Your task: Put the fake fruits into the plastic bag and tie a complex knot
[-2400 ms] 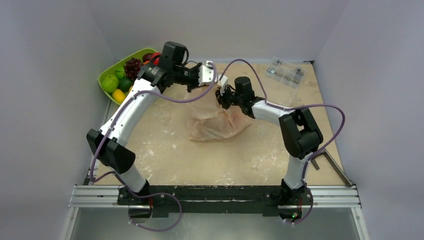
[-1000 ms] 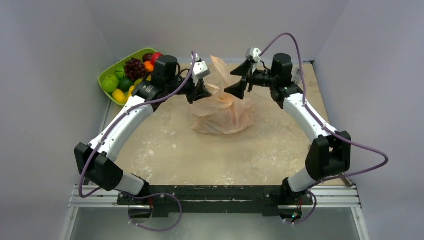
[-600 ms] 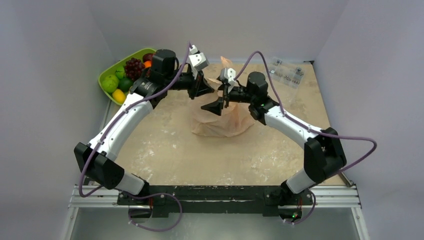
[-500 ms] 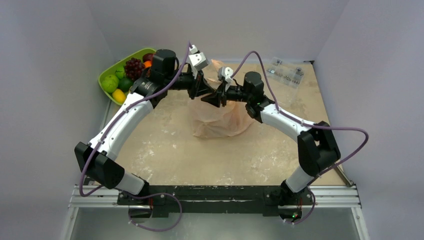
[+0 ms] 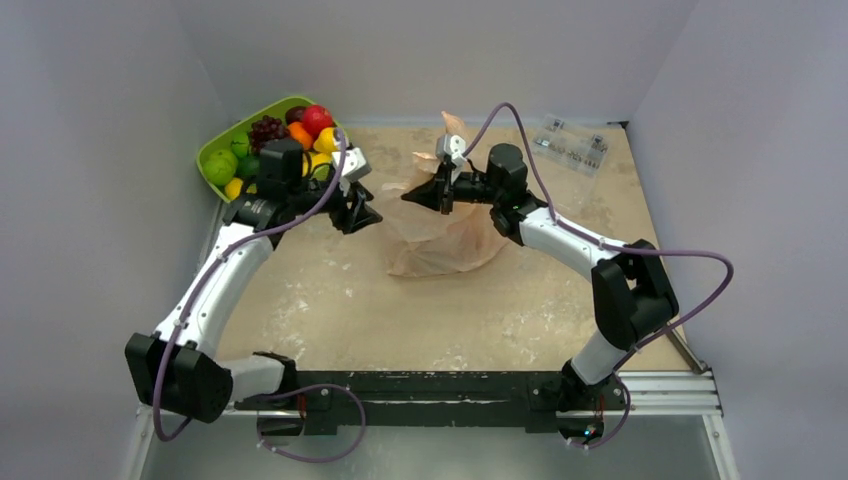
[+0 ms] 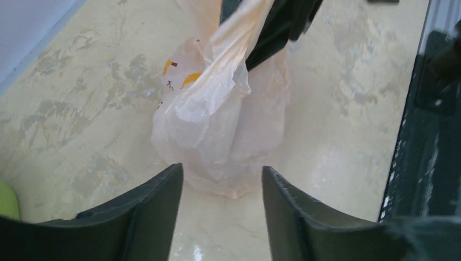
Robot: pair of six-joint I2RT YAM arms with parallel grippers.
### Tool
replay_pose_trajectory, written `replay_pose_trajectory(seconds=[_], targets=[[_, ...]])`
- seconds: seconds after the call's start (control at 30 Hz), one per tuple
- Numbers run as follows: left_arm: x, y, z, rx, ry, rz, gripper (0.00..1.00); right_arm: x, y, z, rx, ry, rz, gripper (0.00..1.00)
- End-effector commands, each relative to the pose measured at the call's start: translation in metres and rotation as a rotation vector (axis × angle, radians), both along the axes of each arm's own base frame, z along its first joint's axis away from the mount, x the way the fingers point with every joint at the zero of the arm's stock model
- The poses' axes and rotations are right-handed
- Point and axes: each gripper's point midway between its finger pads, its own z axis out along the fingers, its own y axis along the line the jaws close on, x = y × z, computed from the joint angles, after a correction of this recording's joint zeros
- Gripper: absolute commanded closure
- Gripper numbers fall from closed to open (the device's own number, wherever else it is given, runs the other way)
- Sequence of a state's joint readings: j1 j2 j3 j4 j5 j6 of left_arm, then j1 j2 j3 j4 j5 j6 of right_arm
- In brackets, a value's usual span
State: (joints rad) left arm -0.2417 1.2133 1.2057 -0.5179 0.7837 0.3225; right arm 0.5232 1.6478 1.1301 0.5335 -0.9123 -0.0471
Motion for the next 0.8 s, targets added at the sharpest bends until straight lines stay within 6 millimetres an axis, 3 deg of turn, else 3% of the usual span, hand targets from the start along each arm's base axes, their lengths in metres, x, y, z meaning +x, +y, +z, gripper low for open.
replay_pose_trajectory(seconds=[0.0, 0.1, 0.23, 0.3, 0.37, 0.4, 0.47, 0.5, 0.63, 0.7, 0.77], targets=[[0.018, -0.02, -0.038, 0.051, -0.059, -0.131, 0.64, -0.01, 0.0, 0.03, 0.076, -0.026, 0.034, 1.0], [0.027, -0.048, -0.065, 0.091, -0.102, -0.158, 0.99, -0.008, 0.002, 0.03, 0.104, 0.037, 0.028, 1.0], [0.019, -0.081, -0.09, 0.088, -0.071, -0.209, 1.0, -0.007, 0.004, 0.023, 0.125, 0.1, 0.028, 1.0], [0.018, -0.081, -0.095, 0.073, -0.018, -0.191, 1.0, -0.007, 0.003, 0.021, 0.125, 0.105, 0.027, 1.0], [0.013, -0.066, -0.096, 0.062, 0.03, -0.164, 0.99, -0.006, 0.001, 0.019, 0.115, 0.099, 0.025, 1.0], [0.008, -0.057, -0.089, 0.05, 0.043, -0.157, 0.86, -0.005, -0.002, 0.018, 0.106, 0.095, 0.026, 1.0], [-0.007, -0.037, -0.066, 0.031, 0.048, -0.148, 0.49, -0.009, -0.002, 0.012, 0.076, 0.081, 0.057, 1.0], [-0.015, -0.029, -0.049, 0.035, 0.025, -0.145, 0.38, -0.011, -0.003, 0.009, 0.055, 0.064, 0.074, 1.0], [-0.04, -0.014, 0.009, 0.057, -0.077, -0.156, 0.14, -0.016, -0.003, -0.005, -0.027, -0.004, 0.14, 1.0], [-0.038, -0.021, 0.031, 0.044, -0.077, -0.163, 0.02, -0.017, -0.002, -0.008, -0.044, -0.013, 0.165, 1.0], [-0.036, -0.035, 0.046, 0.032, -0.045, -0.191, 0.0, -0.018, -0.002, -0.01, -0.061, -0.024, 0.183, 1.0]])
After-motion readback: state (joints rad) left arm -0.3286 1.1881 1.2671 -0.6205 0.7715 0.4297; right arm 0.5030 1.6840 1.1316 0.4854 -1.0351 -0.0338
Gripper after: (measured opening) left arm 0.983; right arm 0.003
